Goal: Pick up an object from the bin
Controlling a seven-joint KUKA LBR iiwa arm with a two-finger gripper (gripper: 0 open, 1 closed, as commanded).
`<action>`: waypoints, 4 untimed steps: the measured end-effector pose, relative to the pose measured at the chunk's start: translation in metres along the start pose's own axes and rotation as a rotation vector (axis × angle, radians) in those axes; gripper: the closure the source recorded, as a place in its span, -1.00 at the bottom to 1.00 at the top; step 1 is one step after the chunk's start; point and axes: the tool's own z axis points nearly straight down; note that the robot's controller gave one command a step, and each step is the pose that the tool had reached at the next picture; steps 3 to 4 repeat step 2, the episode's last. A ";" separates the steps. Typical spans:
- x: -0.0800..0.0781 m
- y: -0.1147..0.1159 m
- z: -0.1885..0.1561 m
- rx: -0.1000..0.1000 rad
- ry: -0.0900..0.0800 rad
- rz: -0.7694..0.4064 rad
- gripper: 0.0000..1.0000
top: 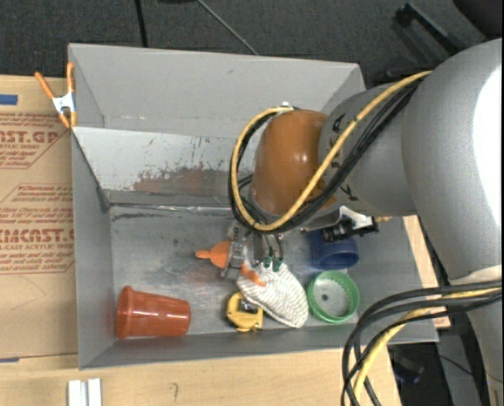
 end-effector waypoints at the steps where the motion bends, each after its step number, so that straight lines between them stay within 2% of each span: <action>1: 0.000 0.000 -0.004 -0.001 -0.002 0.000 1.00; 2: 0.001 0.000 -0.009 0.001 0.004 -0.001 1.00; 4: 0.001 0.000 -0.009 0.001 0.004 -0.001 1.00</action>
Offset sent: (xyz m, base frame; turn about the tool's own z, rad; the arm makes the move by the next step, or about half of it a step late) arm -0.0002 -0.0001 0.0691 0.0000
